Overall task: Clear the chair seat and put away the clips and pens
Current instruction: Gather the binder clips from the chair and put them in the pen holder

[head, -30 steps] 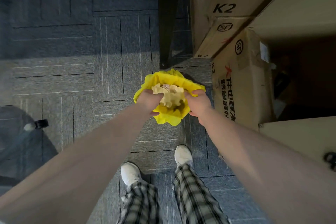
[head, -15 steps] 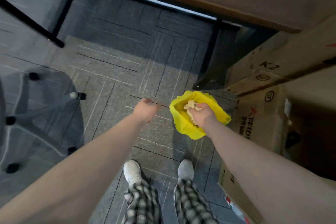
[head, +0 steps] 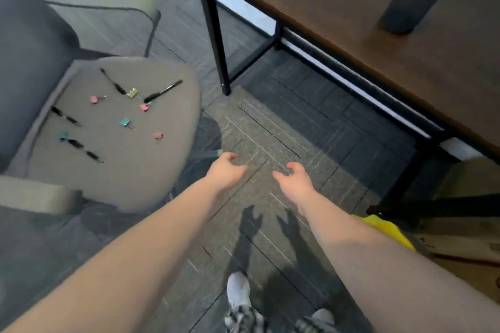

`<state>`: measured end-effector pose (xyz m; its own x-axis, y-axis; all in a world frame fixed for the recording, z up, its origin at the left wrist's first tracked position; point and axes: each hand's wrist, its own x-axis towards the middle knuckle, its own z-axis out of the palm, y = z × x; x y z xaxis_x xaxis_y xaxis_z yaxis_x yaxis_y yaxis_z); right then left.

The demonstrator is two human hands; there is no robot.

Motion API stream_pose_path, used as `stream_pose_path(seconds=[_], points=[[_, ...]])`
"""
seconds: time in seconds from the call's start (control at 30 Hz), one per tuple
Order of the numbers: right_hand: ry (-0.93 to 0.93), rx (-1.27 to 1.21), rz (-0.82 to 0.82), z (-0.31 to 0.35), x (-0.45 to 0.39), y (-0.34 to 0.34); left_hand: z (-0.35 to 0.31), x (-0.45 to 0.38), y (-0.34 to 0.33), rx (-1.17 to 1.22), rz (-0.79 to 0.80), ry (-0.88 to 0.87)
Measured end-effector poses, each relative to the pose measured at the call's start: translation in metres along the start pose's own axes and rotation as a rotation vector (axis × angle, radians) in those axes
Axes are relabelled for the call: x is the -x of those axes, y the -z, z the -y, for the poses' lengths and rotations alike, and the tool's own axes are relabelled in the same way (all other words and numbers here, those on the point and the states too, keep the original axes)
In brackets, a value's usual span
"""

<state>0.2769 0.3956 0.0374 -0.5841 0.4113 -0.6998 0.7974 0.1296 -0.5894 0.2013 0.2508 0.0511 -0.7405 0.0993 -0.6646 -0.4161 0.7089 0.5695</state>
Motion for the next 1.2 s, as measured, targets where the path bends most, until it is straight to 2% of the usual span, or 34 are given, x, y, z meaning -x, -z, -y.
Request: stream_pose_path(seconds=[0.2,0.3,0.43,0.63,0.77,0.93,1.03,1.2], points=[[0.148,0.172,0.106,0.086,0.009,-0.085,0.055,-0.017,0.110,0.060,-0.176,0.075],[0.193,0.255,0.145,0.115,0.008,-0.111,0.078,-0.025,0.144,-0.020,-0.206,0.124],[0.258,0.385,0.176,0.145,-0.010,-0.144,0.096,-0.041,0.175,-0.117,-0.217,0.100],[0.342,0.565,0.299,0.175,-0.057,-0.195,0.115,-0.080,0.205,-0.271,-0.227,0.190],[0.379,0.667,0.401,0.194,-0.097,-0.228,0.114,-0.120,0.226,-0.393,-0.301,0.225],[0.544,0.906,0.471,0.212,-0.132,-0.257,0.113,-0.174,0.236,-0.299,-0.303,0.236],[0.626,1.005,0.490,0.216,-0.143,-0.272,0.118,-0.197,0.236,-0.303,-0.327,0.159],[0.837,1.194,0.528,0.222,-0.156,-0.293,0.120,-0.230,0.238,-0.326,-0.288,0.159]])
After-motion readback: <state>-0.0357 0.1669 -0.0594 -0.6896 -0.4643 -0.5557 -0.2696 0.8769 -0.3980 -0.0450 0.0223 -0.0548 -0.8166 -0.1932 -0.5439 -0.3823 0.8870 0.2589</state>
